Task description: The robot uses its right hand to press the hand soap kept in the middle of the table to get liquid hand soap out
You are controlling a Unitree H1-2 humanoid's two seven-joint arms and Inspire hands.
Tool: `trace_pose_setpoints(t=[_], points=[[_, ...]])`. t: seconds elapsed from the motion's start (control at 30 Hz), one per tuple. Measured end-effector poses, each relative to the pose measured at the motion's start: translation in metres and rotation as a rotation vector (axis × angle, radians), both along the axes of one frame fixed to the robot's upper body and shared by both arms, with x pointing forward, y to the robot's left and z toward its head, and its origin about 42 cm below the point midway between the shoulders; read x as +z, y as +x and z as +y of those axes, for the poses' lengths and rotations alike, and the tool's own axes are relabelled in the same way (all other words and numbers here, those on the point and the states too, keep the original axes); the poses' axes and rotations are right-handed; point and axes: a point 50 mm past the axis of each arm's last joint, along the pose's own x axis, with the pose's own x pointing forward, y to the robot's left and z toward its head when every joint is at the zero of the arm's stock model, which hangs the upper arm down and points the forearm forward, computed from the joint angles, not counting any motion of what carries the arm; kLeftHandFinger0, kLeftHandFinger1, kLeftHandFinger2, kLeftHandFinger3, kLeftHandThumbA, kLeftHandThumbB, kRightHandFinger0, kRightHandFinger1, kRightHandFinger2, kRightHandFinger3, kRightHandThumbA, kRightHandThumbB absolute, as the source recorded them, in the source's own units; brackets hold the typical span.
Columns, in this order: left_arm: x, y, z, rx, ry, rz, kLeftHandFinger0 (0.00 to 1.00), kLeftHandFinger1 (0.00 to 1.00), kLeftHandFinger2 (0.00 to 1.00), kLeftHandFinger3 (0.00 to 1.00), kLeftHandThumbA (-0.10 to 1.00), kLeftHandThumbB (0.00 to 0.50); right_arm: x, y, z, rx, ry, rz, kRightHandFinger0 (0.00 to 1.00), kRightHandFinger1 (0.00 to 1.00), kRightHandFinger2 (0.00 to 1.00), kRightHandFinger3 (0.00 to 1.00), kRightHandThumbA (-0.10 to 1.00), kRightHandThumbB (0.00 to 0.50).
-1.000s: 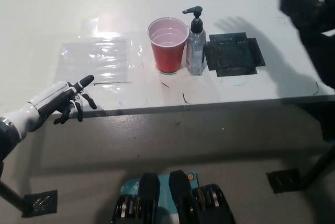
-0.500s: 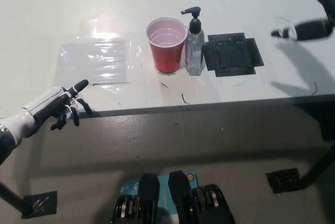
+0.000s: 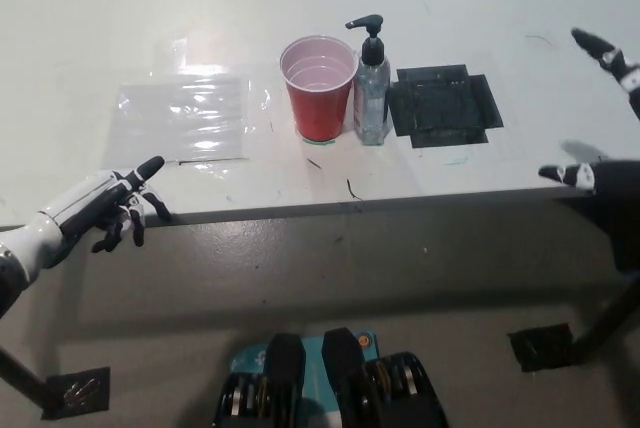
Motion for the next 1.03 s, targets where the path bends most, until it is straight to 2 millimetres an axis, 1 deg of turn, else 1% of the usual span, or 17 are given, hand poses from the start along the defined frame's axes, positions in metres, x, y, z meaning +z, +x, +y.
trace_pose_setpoints(t=[0.1, 0.17, 0.2, 0.27, 0.3, 0.33, 0.37, 0.43, 0.5, 0.53, 0.57, 0.63, 0.7, 0.77, 0.87, 0.93, 1.03], points=[[0.000, 0.000, 0.001, 0.003, -0.002, -0.003, 0.04, 0.08, 0.22, 0.49, 1.00, 0.114, -0.019, -0.010, -0.007, -0.030, 0.061, 0.036, 1.00, 1.00, 1.00, 1.00, 1.00, 0.451], [0.000, 0.000, 0.001, 0.004, -0.004, -0.004, 0.04, 0.08, 0.22, 0.49, 1.00, 0.122, -0.033, -0.019, -0.013, -0.058, 0.111, 0.063, 1.00, 1.00, 1.00, 1.00, 1.00, 0.441], [0.000, 0.000, 0.001, 0.005, -0.006, -0.004, 0.05, 0.08, 0.22, 0.50, 1.00, 0.113, -0.041, -0.023, -0.016, -0.073, 0.133, 0.076, 1.00, 1.00, 1.00, 1.00, 1.00, 0.481], [-0.001, 0.000, 0.001, 0.005, -0.009, -0.003, 0.06, 0.10, 0.25, 0.51, 1.00, 0.114, -0.062, -0.035, -0.025, -0.120, 0.193, 0.120, 1.00, 1.00, 1.00, 1.00, 1.00, 0.442], [-0.001, 0.000, 0.001, 0.006, -0.010, -0.002, 0.06, 0.10, 0.25, 0.51, 1.00, 0.114, -0.072, -0.040, -0.029, -0.140, 0.222, 0.143, 1.00, 1.00, 1.00, 1.00, 1.00, 0.441], [-0.002, 0.000, 0.001, 0.006, -0.011, -0.001, 0.06, 0.09, 0.23, 0.51, 1.00, 0.110, -0.081, -0.045, -0.033, -0.161, 0.247, 0.165, 1.00, 1.00, 1.00, 1.00, 1.00, 0.368], [-0.002, 0.000, 0.001, 0.007, -0.011, 0.000, 0.06, 0.09, 0.24, 0.51, 1.00, 0.115, -0.089, -0.049, -0.036, -0.176, 0.267, 0.184, 1.00, 1.00, 1.00, 1.00, 1.00, 0.357], [-0.002, 0.000, 0.001, 0.007, -0.011, 0.000, 0.07, 0.10, 0.24, 0.51, 1.00, 0.116, -0.106, -0.055, -0.043, -0.204, 0.312, 0.217, 1.00, 1.00, 1.00, 1.00, 1.00, 0.359], [-0.002, 0.000, 0.001, 0.007, -0.012, 0.000, 0.05, 0.08, 0.23, 0.51, 1.00, 0.119, -0.123, -0.062, -0.051, -0.236, 0.348, 0.253, 1.00, 1.00, 1.00, 1.00, 1.00, 0.426], [-0.002, 0.000, 0.000, 0.007, -0.012, 0.000, 0.06, 0.09, 0.25, 0.51, 1.00, 0.117, -0.128, -0.064, -0.054, -0.247, 0.359, 0.265, 1.00, 1.00, 1.00, 1.00, 1.00, 0.429], [-0.003, 0.000, 0.000, 0.007, -0.013, 0.000, 0.06, 0.09, 0.23, 0.50, 1.00, 0.118, -0.136, -0.067, -0.059, -0.262, 0.379, 0.282, 1.00, 1.00, 1.00, 1.00, 1.00, 0.413], [-0.003, 0.000, 0.000, 0.007, -0.014, -0.001, 0.05, 0.08, 0.23, 0.50, 1.00, 0.116, -0.141, -0.068, -0.063, -0.274, 0.408, 0.286, 1.00, 1.00, 1.00, 1.00, 1.00, 0.424], [-0.003, 0.000, 0.000, 0.010, -0.017, -0.003, 0.07, 0.09, 0.25, 0.51, 1.00, 0.128, -0.142, -0.069, -0.066, -0.285, 0.435, 0.277, 1.00, 1.00, 1.00, 1.00, 1.00, 0.418], [-0.003, 0.000, 0.000, 0.015, -0.019, -0.007, 0.07, 0.10, 0.26, 0.52, 1.00, 0.124, -0.141, -0.069, -0.067, -0.295, 0.462, 0.267, 1.00, 1.00, 1.00, 1.00, 1.00, 0.404], [-0.002, 0.000, 0.000, 0.017, -0.018, -0.008, 0.07, 0.09, 0.24, 0.51, 1.00, 0.116, -0.140, -0.068, -0.068, -0.308, 0.498, 0.250, 1.00, 1.00, 1.00, 1.00, 1.00, 0.391], [-0.002, 0.001, 0.000, 0.020, -0.019, -0.010, 0.07, 0.09, 0.23, 0.51, 1.00, 0.111, -0.138, -0.066, -0.068, -0.310, 0.510, 0.244, 1.00, 1.00, 1.00, 1.00, 1.00, 0.407], [-0.002, 0.001, 0.000, 0.026, -0.020, -0.015, 0.06, 0.08, 0.22, 0.50, 1.00, 0.099, -0.134, -0.061, -0.067, -0.309, 0.523, 0.235, 1.00, 1.00, 1.00, 1.00, 1.00, 0.389]])
